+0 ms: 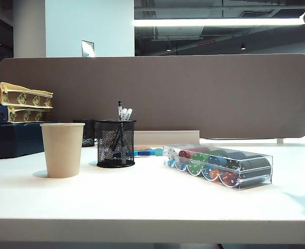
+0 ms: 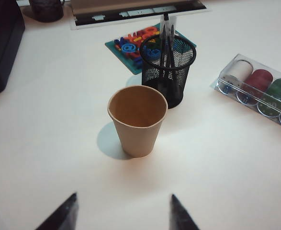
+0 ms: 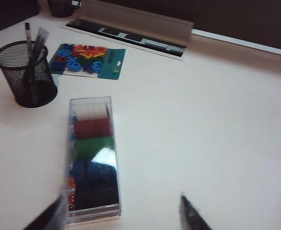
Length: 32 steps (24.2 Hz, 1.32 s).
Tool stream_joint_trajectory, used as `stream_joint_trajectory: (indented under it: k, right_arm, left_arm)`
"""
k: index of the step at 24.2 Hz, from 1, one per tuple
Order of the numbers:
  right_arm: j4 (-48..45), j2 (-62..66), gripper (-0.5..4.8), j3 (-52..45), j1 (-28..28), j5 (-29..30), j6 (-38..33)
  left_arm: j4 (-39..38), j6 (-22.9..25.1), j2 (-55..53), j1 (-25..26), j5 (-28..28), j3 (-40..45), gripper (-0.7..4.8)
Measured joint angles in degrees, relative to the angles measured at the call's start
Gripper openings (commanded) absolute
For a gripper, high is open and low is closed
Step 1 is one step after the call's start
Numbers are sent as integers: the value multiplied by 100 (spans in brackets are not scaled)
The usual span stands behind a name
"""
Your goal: Pick up one pen and put it in the pen container.
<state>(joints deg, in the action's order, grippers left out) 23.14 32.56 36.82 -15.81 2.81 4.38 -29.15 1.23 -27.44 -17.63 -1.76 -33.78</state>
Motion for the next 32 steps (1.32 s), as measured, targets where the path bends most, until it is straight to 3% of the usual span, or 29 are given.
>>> stream_joint_trajectory:
  k: [7,16,32]
  right_arm:
    - [-125,-4,306,-380,0,-164,7]
    - [-1945,0,306,-1685,0,-181,-496]
    - [-2044,-4,305,-1788,0,-396,-542]
  left_arm:
    - [337,20,358,0,33,671,238]
    - [1493,-400,452,0,142,1228,238]
    - [1770,-579,455,0,289,1377,238]
